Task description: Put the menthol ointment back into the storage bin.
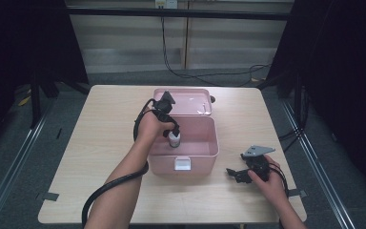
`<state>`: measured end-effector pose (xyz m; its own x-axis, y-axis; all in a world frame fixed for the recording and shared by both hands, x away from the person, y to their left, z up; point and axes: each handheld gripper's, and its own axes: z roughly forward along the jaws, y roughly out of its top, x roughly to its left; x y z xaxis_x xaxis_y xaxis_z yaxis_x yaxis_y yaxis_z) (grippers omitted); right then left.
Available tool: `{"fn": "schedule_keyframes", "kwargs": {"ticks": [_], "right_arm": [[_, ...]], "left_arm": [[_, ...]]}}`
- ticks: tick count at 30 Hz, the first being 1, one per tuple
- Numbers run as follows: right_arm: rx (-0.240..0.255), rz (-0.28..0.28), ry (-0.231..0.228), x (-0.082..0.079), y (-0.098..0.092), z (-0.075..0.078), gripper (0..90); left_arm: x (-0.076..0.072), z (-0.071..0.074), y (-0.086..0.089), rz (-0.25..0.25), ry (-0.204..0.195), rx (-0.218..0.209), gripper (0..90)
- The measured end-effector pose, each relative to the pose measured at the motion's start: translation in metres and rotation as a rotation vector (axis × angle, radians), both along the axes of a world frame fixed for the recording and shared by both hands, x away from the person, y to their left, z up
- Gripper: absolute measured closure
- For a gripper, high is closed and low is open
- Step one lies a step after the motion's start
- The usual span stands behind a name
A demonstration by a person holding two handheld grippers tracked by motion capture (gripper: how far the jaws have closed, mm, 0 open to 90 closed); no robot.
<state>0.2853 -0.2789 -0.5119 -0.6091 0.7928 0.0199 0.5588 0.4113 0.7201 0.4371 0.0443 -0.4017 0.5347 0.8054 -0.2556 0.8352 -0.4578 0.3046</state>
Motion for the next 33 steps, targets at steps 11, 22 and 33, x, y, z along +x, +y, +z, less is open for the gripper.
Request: {"fn": "schedule_keyframes", "kwargs": {"ticks": [11, 22, 33], "right_arm": [[-0.001, -0.002, 0.001, 0.0, 0.0, 0.0, 11.5], [0.0, 0.0, 0.0, 0.0, 0.0, 0.0, 11.6], [0.002, -0.025, 0.003, -0.001, 0.0, 0.0, 12.0]], "left_arm": [[-0.001, 0.022, 0.005, -0.01, -0.008, -0.001, 41.4], [-0.002, 0.04, 0.012, -0.013, -0.027, -0.007, 39.0], [0.002, 0.053, 0.026, 0.004, -0.05, -0.007, 33.7]]}}
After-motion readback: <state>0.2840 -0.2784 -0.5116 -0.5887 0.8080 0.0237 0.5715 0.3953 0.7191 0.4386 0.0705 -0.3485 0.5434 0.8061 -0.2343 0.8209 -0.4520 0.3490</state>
